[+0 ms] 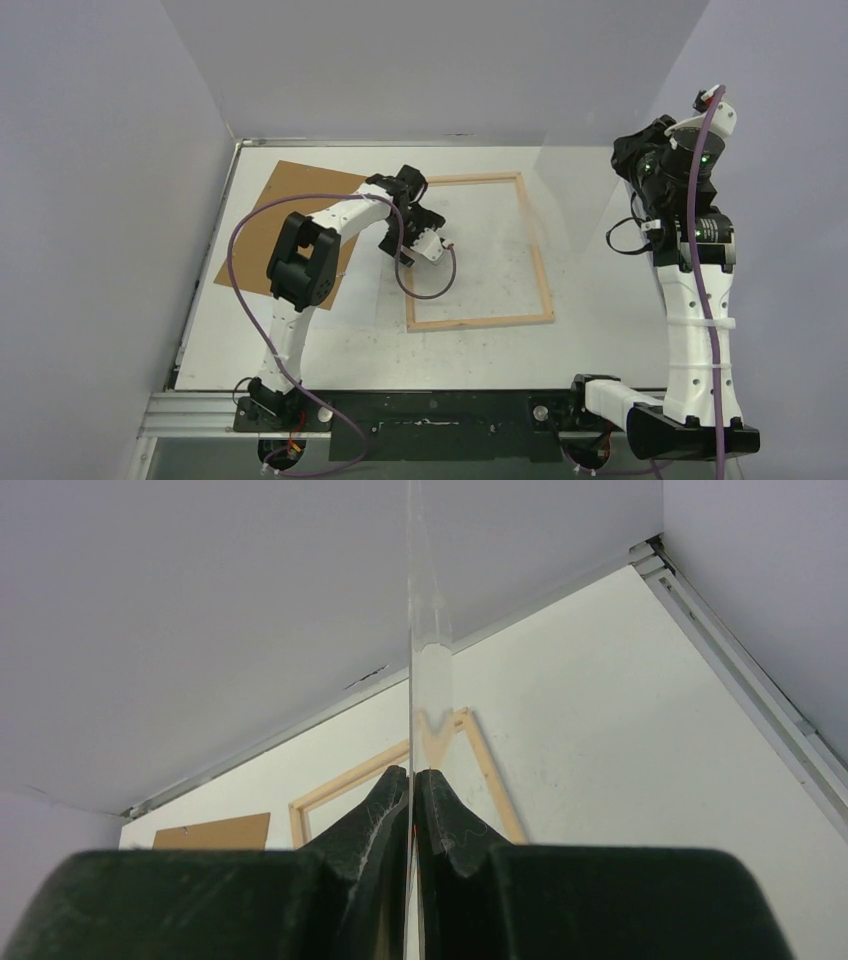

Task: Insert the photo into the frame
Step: Adjust the photo frame at the center of the board.

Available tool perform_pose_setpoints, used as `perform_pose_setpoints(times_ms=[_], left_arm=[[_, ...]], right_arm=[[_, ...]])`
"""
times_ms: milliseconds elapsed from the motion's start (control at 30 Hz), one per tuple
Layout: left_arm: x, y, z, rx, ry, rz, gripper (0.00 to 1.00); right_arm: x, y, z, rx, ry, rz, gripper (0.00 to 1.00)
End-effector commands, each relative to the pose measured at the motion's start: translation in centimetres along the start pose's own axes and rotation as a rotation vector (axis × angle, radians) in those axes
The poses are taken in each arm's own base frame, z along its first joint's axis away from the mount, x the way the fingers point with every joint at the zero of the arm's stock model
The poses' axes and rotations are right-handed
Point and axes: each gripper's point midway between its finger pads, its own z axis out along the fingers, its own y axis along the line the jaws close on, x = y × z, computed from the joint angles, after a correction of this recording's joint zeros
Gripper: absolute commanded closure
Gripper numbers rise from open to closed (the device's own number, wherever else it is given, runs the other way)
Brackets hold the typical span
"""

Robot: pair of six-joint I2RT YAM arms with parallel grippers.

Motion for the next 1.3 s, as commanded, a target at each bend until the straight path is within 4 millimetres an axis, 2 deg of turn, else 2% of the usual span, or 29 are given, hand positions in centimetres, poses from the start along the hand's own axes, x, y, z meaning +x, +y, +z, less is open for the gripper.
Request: perform_pose_setpoints(times_ms=[0, 67, 200, 300, 367, 667, 767, 833, 933, 1067, 1267], left_arm=[[-0.7, -1.3, 0.4, 0.104, -0.022, 0.002, 0.11], [-1.4, -1.4, 0.8, 0.096, -0.037, -0.022, 0.21], [-3.6, -1.8, 1.2, 0.070, -0.058, -0.104, 0.48], [-5.6, -1.5, 1.1, 0.010, -0.074, -0.189, 0.58], [-7.1, -2.0, 1.3, 0.006, -0.092, -0.237, 0.64], [-13.4, -4.5, 1.4, 0.082, -0.216, -0.461, 0.69], [-15.7, -4.1, 1.6, 0.060, -0.243, -0.591, 0.82], [-17.1, -4.4, 1.9, 0.079, -0.251, -0.693, 0.85], [-18.2, -5.3, 2.8, 0.105, -0.263, -0.811, 0.85], [-18.9, -6.5, 3.8, 0.093, -0.267, -0.882, 0.84], [-21.9, -5.0, 3.5, 0.132, -0.356, -1.055, 0.82]], right_arm=[[-2.4, 0.9, -0.7, -0.039, -0.096, 0.037, 0.95], [-2.5, 0.9, -0.7, -0.041, -0.100, 0.038, 0.95], [-2.6, 1.0, -0.5, -0.044, -0.106, 0.039, 0.95], [-2.9, 1.0, -0.5, -0.044, -0.116, 0.037, 0.95], [-3.1, 1.0, -0.5, -0.040, -0.125, 0.035, 0.95], [-3.1, 1.2, 0.1, -0.054, -0.125, 0.036, 0.95], [-2.8, 1.9, 0.4, -0.086, -0.105, 0.032, 0.95], [-2.9, 2.1, 0.4, -0.094, -0.103, 0.030, 0.95], [-2.9, 2.1, 0.3, -0.096, -0.099, 0.019, 0.95], [-2.9, 2.2, 0.2, -0.100, -0.096, 0.011, 0.95], [-2.5, 2.7, 0.7, -0.130, -0.077, 0.020, 0.95]])
